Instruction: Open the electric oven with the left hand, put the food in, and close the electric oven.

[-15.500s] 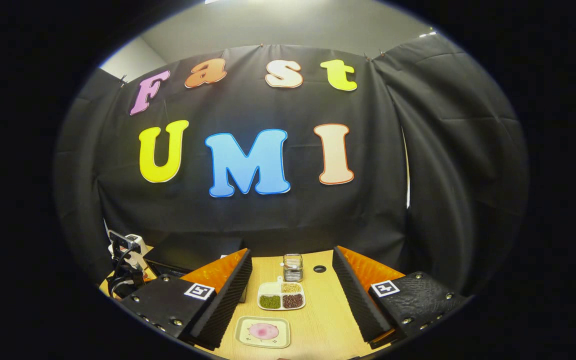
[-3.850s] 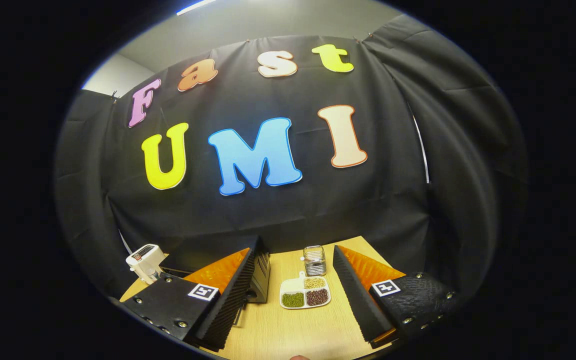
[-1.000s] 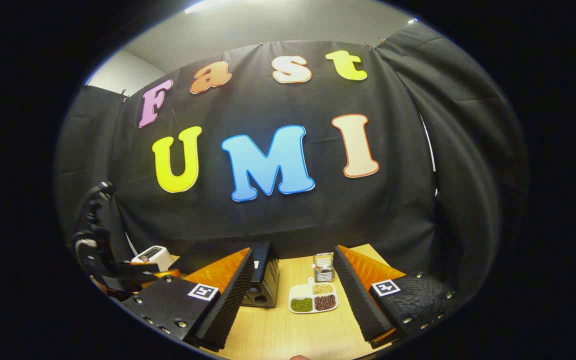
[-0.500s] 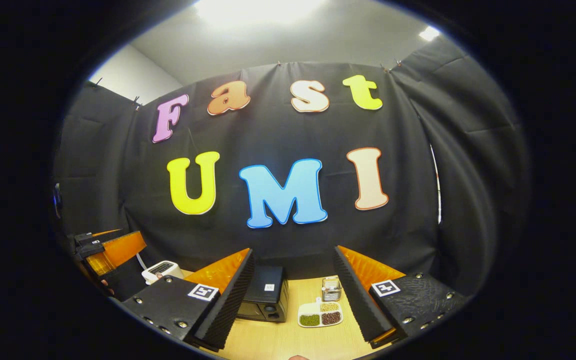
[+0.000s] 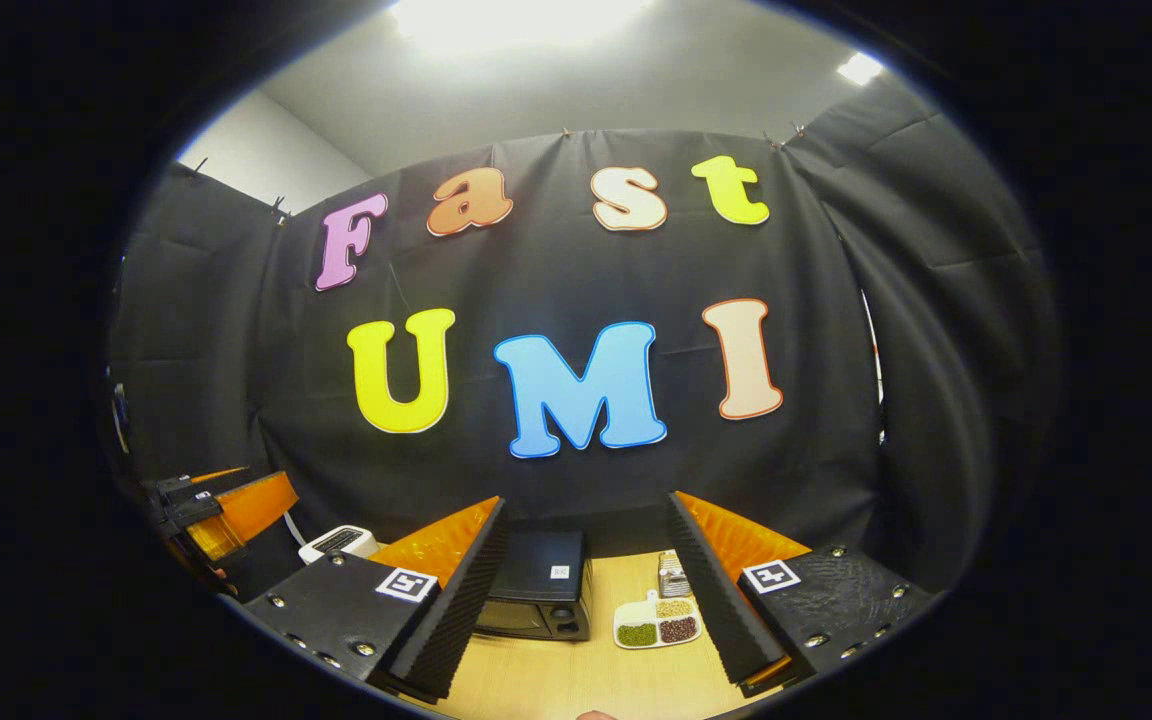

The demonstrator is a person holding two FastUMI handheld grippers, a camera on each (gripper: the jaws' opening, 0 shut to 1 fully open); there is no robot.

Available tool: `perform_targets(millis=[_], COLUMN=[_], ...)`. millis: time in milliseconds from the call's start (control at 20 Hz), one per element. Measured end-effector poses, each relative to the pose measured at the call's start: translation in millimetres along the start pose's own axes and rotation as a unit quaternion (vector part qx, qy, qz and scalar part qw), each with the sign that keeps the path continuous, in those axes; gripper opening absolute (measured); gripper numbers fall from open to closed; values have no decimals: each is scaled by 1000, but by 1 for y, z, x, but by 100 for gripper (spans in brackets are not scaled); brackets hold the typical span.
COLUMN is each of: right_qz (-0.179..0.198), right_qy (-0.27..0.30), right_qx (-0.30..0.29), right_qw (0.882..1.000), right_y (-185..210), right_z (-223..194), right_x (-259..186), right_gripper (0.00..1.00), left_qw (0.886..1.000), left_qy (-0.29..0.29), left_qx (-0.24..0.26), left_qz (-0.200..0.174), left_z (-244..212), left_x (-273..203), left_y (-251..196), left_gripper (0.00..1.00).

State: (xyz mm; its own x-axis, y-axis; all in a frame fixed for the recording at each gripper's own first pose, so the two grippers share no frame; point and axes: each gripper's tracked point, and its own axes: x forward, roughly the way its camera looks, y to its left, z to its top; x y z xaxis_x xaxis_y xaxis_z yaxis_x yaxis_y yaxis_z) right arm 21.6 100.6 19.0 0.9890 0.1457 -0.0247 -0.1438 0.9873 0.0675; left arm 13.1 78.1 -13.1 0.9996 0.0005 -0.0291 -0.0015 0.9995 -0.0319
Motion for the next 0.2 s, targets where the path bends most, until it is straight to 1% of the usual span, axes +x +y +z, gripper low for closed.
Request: perform_targets(millis=[50,150,200], right_qz=[0,-1,-1], right_qy=[0,5,7], right_qx=[-1,1,2], right_qw=[1000,1000,1000], right_y=[2,6,8], right_z=[0,-3,-3], right_x=[-1,-2,-3], right_gripper=[96,96,96], left_qw=[1000,1000,1000], left_qy=[1,2,2], left_qx=[-1,-3,-3], left_qz=[-3,-9,-13], left_z=[-1,-2,-3], left_x=[0,-2,-2], left_y=[1,4,4], left_gripper=[91,100,97])
